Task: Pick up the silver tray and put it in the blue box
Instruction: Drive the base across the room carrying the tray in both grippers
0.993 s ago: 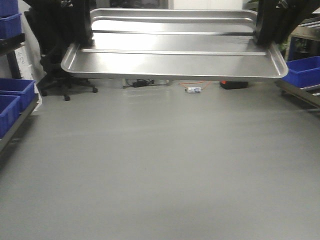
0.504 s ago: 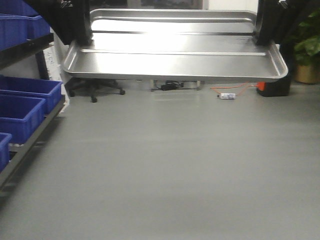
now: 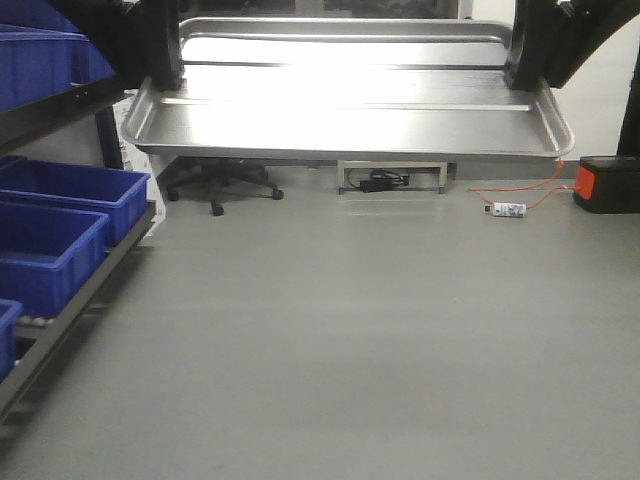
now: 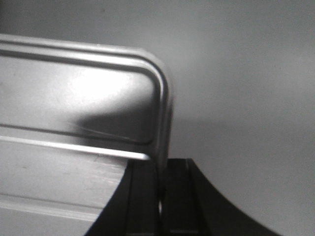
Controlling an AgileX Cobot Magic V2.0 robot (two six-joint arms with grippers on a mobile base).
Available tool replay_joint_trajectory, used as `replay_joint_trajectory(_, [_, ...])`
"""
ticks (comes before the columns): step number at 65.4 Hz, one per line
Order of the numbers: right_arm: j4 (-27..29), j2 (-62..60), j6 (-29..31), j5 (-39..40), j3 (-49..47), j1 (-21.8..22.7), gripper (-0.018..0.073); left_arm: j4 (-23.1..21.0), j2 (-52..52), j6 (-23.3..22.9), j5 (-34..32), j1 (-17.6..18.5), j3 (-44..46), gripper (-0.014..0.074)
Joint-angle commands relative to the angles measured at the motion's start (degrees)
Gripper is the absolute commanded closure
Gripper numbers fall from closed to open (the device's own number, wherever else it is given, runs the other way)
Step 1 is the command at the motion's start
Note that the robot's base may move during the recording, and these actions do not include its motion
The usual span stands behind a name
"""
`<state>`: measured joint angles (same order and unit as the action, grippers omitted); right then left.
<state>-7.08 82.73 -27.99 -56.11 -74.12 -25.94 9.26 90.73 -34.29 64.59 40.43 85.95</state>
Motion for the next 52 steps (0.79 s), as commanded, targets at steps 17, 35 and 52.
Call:
replay_joint_trajectory(17, [-3.5, -2.3, 1.1, 1.7, -1.8, 0.5, 0.0503, 2.7, -1.9, 0.7, 0.8, -0.1, 1.8, 0.0701])
replay_joint_trajectory(35, [-3.5, -2.3, 1.1, 1.7, -1.8, 0.5, 0.0503, 2.7, -1.9, 0.7, 0.8, -0.1, 1.8, 0.0701])
replay_joint_trajectory(52, [-3.5, -2.3, 1.1, 1.7, -1.8, 0.5, 0.0503, 2.6, -1.9, 0.7, 0.8, -0.1, 1.8, 0.0701])
